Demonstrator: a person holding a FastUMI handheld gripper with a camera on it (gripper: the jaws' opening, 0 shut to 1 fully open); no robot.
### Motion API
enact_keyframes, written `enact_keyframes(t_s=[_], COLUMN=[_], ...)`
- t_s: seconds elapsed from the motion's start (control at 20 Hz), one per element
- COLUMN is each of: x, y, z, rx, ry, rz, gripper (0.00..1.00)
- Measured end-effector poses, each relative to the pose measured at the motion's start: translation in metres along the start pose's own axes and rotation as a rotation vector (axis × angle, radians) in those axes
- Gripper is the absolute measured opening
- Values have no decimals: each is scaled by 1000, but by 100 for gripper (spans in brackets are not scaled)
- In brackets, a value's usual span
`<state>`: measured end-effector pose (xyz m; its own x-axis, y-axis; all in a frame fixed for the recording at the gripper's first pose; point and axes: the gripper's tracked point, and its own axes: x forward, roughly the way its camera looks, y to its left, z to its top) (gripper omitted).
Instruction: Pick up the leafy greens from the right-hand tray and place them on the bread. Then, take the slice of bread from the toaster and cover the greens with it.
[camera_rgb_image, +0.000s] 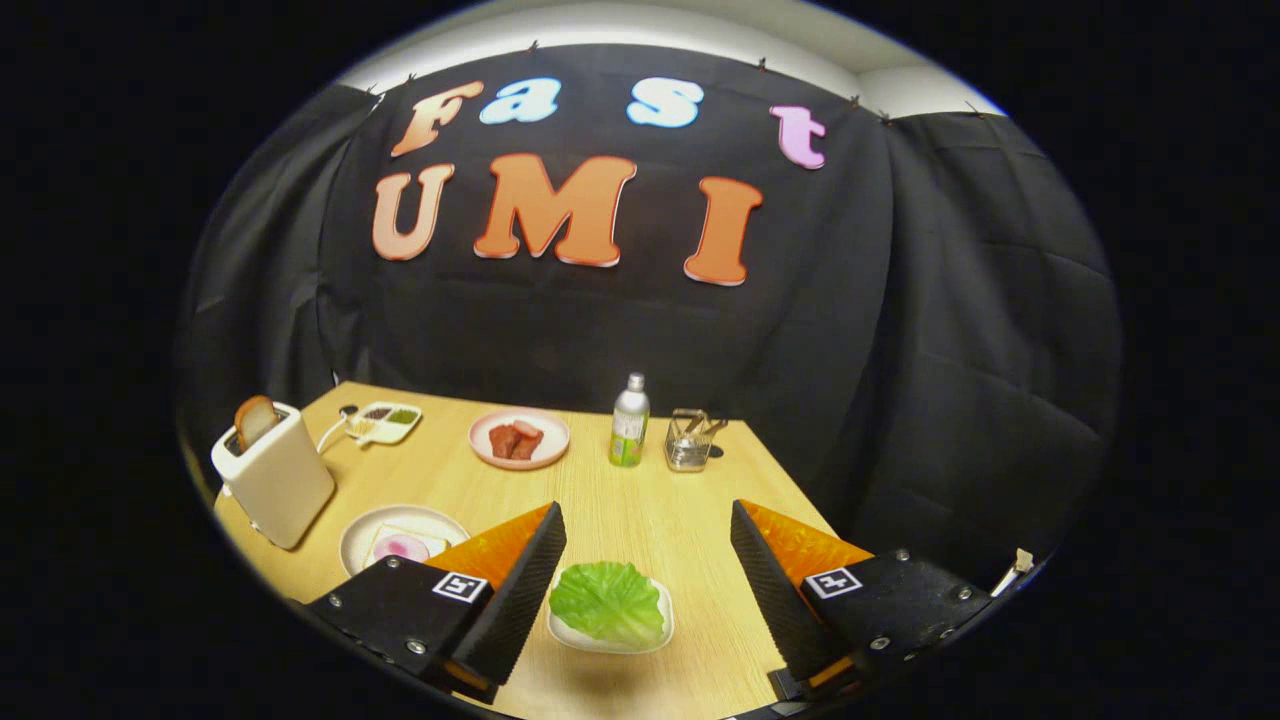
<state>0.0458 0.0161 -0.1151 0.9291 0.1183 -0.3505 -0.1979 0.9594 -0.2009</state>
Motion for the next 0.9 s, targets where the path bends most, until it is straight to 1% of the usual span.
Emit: enact_keyframes(t_s=[0.15, 0.3, 0.45, 0.5, 0.6, 0.8, 0.9], x=[28, 52, 72, 77, 84, 101, 102], y=[9, 21, 27, 29, 37, 44, 46], z=[-33, -59, -86, -97, -118, -141, -156], rx=[-6, -60, -116, -122, -103, -77, -62], ry=[169, 310, 444, 512, 634, 759, 831], rz=[39, 73, 69, 66, 83, 98, 108], gripper=[100, 100, 100, 100, 100, 100, 100])
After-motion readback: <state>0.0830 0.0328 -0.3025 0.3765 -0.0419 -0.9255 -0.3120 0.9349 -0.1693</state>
